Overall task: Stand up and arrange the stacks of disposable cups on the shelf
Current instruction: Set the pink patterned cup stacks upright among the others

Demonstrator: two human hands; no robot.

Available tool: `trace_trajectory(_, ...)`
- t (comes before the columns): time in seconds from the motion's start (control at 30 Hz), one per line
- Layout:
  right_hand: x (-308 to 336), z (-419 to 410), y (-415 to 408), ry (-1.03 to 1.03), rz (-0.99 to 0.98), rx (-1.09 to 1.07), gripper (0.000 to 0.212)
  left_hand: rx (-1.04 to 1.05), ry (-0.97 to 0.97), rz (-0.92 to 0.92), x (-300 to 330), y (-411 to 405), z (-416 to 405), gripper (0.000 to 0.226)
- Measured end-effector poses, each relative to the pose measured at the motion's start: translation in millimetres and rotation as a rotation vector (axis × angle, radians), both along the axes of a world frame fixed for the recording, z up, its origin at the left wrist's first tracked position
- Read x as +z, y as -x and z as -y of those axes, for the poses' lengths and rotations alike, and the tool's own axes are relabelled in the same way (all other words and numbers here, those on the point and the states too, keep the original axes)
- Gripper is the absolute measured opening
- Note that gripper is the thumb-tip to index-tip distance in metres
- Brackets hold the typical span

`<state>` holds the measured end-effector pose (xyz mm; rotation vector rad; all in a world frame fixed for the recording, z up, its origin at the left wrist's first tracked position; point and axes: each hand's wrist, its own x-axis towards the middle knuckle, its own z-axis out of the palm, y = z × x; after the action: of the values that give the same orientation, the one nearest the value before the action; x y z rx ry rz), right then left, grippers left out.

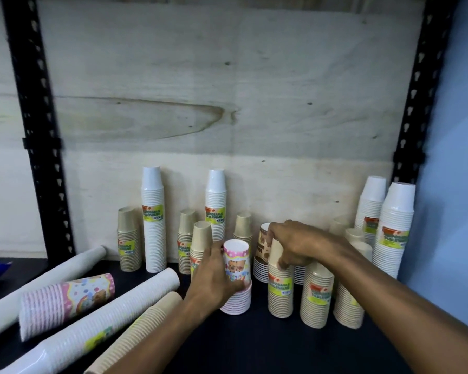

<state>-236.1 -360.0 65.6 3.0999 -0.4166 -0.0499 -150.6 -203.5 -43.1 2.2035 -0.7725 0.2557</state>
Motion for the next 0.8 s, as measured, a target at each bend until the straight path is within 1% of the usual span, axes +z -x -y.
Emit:
trace_trajectory(0.1, 7, 4, -4, 0.010, -0.039, 0.004, 0.059, -0.022, 0.027, 0.016, -4, -3, 3, 0.090)
trace_trajectory(0.23, 12, 7, -7, 0.028, -0.073, 0.028, 0.056, -0.054, 0.030, 0.025, -6, -5, 7, 0.091)
trace_trajectory(0.37, 16, 13, -7, -0.055, -0.067, 0.033, 0.044, -0.075, 0.042, 0.037, -10, -8, 8, 0.090)
trace_trajectory(0.5, 18, 16, -7, -0.133, -0.073, 0.043, 0.040, -0.063, 0.041, 0.045, -11, -10, 8, 0.089)
trace_trajectory(0.67, 17, 13, -5, -0.137, -0.083, 0.057, 0.044, -0.052, 0.052, 0.064, -14, -7, 10, 0.094)
trace_trajectory(0.8, 17, 10, -3, -0.107, -0.083, 0.048, 0.058, -0.050, 0.066, 0.057, -15, -2, 8, 0.096)
